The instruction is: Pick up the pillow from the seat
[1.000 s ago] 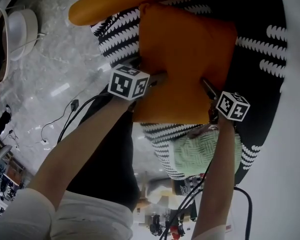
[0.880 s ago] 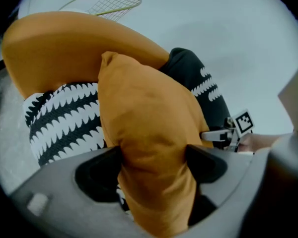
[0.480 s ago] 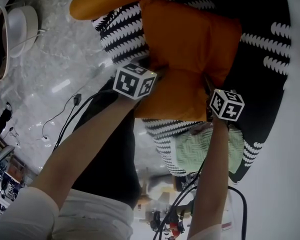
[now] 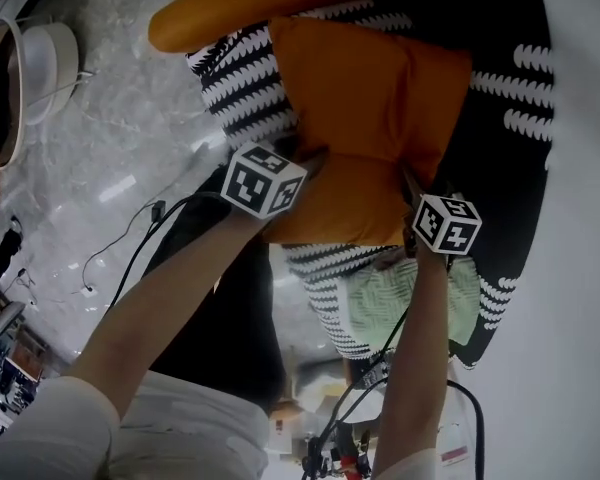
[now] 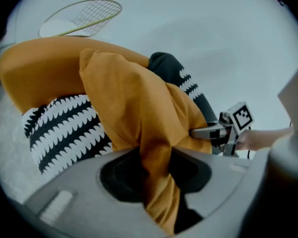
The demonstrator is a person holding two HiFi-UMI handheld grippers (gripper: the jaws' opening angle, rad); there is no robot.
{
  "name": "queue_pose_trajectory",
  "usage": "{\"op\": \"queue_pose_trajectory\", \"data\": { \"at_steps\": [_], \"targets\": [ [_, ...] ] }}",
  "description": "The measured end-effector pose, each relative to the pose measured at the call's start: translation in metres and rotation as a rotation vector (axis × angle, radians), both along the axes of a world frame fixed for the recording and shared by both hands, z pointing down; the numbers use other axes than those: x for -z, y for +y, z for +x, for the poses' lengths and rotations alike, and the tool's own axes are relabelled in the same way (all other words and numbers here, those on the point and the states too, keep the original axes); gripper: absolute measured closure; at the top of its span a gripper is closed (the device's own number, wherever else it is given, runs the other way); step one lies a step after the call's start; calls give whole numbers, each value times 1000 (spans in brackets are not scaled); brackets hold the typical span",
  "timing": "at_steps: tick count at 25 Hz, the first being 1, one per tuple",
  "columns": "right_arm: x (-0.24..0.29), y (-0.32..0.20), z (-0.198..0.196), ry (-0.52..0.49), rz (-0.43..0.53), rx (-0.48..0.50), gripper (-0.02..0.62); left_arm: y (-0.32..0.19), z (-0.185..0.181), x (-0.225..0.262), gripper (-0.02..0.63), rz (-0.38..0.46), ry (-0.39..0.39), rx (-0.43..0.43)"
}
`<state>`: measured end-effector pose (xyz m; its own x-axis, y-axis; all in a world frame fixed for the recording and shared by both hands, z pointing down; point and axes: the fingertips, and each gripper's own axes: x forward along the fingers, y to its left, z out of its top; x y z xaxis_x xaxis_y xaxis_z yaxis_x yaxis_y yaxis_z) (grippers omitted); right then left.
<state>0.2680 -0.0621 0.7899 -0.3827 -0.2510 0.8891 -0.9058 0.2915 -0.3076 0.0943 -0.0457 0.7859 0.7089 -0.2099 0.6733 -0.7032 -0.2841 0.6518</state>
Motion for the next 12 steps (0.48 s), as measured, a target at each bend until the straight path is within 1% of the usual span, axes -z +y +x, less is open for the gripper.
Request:
{"op": "queue_pose_trajectory", "data": {
  "at_steps": [3, 7, 12],
  "targets": [
    [17, 6, -6, -14, 11, -20, 422, 3, -6, 16, 469, 9, 2, -14],
    [43, 11, -22, -51, 30, -47, 426, 0, -21, 42, 469, 54, -14, -44],
    [87, 13, -21, -67, 52, -52, 434, 0, -20, 87, 471, 80, -19, -65]
  ]
}}
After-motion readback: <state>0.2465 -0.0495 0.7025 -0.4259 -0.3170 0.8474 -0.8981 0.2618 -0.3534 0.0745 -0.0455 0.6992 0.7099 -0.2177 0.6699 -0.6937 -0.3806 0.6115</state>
